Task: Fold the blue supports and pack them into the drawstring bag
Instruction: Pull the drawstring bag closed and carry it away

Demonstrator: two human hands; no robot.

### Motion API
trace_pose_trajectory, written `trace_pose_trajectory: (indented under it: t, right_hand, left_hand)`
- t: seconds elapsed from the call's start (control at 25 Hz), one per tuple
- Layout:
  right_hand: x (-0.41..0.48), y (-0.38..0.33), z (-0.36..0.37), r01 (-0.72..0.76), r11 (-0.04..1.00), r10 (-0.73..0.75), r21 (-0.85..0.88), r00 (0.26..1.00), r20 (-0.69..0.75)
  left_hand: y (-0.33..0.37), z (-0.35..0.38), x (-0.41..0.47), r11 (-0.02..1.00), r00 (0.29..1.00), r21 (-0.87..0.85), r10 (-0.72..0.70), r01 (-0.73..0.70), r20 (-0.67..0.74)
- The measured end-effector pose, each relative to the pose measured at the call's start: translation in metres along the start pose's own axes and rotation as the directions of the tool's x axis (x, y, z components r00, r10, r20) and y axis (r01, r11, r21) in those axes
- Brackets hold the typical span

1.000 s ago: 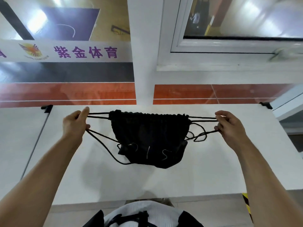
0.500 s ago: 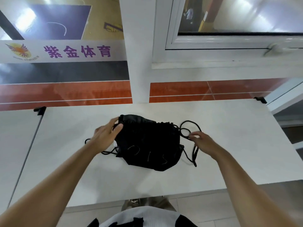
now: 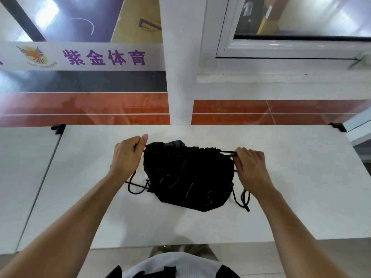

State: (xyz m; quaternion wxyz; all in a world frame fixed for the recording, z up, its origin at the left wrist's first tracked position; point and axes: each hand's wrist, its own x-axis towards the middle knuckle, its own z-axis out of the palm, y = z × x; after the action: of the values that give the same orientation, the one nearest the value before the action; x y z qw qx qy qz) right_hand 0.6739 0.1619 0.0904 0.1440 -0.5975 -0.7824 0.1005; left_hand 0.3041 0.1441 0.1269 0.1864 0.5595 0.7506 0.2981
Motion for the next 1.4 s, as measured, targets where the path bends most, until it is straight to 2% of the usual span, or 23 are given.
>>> trace_pose_trajectory:
  t: [0.12,0.2,0.28,0.36,0.44,0.52,0.6,0.68,0.72,0.8,0.92,1.0,1.08,1.12,1.2,1.32,1.4]
  right_hand:
    - [0.001,0.044,-0.016,-0.144,0.982,0.147,-0.125,0.989,0.010]
    - [-0.004,0.055,-0.013,-0.278,0.956,0.287,-0.095,0.953,0.098]
    - [0.002,0.050,-0.004,-0.378,0.921,0.389,-0.093,0.908,0.155]
    - [0.014,0.039,-0.001,-0.433,0.896,0.444,-0.104,0.882,0.154]
    - [0.024,0.028,-0.004,-0.537,0.842,0.524,0.043,0.836,0.163]
    - [0.030,0.013,-0.005,-0.619,0.715,0.588,0.325,0.784,0.200]
    - [0.031,-0.008,-0.001,-0.592,0.652,0.566,0.474,0.796,0.216]
    - [0.027,-0.027,0.008,-0.571,0.650,0.536,0.501,0.812,0.230]
    - [0.023,-0.034,0.015,-0.571,0.659,0.529,0.489,0.814,0.238]
    - [0.014,-0.043,0.027,-0.572,0.680,0.504,0.459,0.819,0.274]
    - [0.005,-0.048,0.041,-0.624,0.637,0.475,0.453,0.781,0.406]
    - [0.007,-0.048,0.041,-0.658,0.536,0.435,0.529,0.752,0.495]
    - [0.008,-0.046,0.043,-0.653,0.514,0.378,0.556,0.754,0.537]
    - [0.009,-0.043,0.048,-0.639,0.540,0.367,0.548,0.765,0.529]
    - [0.008,-0.046,0.055,-0.588,0.593,0.344,0.551,0.803,0.487]
    - [0.019,-0.034,0.084,-0.342,0.790,0.119,0.508,0.899,0.421]
    - [0.030,-0.045,0.090,-0.228,0.823,-0.003,0.521,0.914,0.406]
  left_hand:
    - [-0.031,-0.028,0.027,0.995,0.994,0.061,-0.075,0.079,-0.076]
    - [-0.042,-0.028,0.037,0.987,0.988,0.080,-0.136,0.142,-0.075]
    - [-0.034,-0.011,0.042,0.973,0.974,0.056,-0.226,0.226,-0.012]
    - [-0.027,0.004,0.049,0.931,0.928,-0.035,-0.357,0.362,0.109]
    - [-0.023,0.009,0.055,0.901,0.903,-0.145,-0.375,0.409,0.211]
    - [-0.021,0.010,0.058,0.939,0.931,-0.102,-0.304,0.328,0.201]
    - [-0.020,0.015,0.052,0.971,0.968,0.028,-0.241,0.239,0.071]
    - [-0.018,0.026,0.035,0.980,0.982,0.071,-0.183,0.186,-0.043]
    - [-0.021,0.035,0.027,0.987,0.988,0.049,-0.150,0.152,-0.036]
    - [-0.029,0.053,0.014,0.988,0.981,-0.017,-0.147,0.151,0.125]
    - [-0.036,0.071,-0.002,0.943,0.869,-0.153,-0.200,0.296,0.452]
    - [-0.036,0.073,-0.012,0.920,0.838,-0.196,-0.201,0.339,0.508]
    - [-0.034,0.071,-0.021,0.946,0.870,-0.147,-0.195,0.289,0.454]
    - [-0.030,0.067,-0.026,0.950,0.882,-0.116,-0.217,0.289,0.419]
    - [-0.029,0.058,-0.044,0.931,0.891,-0.162,-0.248,0.328,0.380]
    - [-0.026,0.041,-0.082,0.883,0.897,-0.245,-0.324,0.401,0.301]
    - [-0.026,0.027,-0.103,0.836,0.888,-0.307,-0.400,0.456,0.227]
